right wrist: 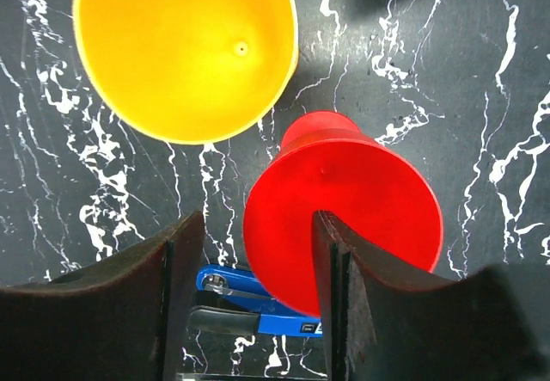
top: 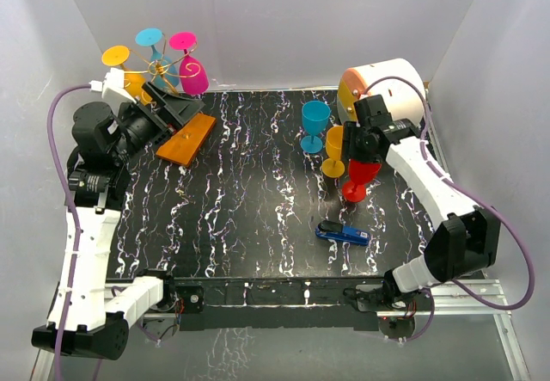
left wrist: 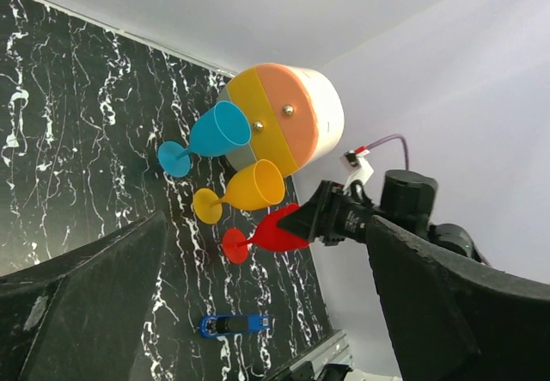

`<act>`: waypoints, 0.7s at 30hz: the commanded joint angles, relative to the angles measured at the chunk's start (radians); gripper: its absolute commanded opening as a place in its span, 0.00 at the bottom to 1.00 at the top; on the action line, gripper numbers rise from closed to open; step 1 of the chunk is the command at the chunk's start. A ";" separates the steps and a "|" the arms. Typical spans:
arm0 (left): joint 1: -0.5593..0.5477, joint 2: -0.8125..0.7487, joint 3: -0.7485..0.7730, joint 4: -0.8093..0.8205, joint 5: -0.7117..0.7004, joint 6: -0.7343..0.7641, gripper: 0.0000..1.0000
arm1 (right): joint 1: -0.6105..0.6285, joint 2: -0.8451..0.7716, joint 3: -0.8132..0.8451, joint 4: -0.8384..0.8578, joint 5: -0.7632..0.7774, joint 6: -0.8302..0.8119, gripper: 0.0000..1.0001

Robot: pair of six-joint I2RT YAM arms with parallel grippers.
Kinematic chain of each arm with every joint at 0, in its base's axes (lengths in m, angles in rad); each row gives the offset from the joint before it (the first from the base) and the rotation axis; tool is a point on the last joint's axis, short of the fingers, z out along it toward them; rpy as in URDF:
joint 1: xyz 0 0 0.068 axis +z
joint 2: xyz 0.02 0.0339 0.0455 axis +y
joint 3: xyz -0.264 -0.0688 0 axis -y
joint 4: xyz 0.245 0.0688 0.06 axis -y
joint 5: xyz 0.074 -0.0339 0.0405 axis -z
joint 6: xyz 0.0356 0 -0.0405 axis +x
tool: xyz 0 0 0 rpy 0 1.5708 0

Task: Take the wine glass off the wine glass rack

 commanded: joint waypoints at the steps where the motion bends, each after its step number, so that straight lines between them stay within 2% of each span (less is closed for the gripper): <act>1: -0.002 0.008 0.057 -0.037 0.002 0.061 0.99 | -0.006 -0.095 0.078 0.059 -0.017 -0.023 0.55; 6: -0.002 0.042 0.128 -0.123 -0.058 0.165 0.99 | -0.006 -0.203 0.039 0.162 -0.113 -0.042 0.78; 12: -0.002 0.112 0.253 -0.244 -0.189 0.313 0.99 | -0.005 -0.334 -0.077 0.323 -0.270 -0.027 0.96; 21: -0.002 0.198 0.346 -0.323 -0.388 0.456 0.99 | -0.005 -0.376 -0.183 0.538 -0.555 0.039 0.98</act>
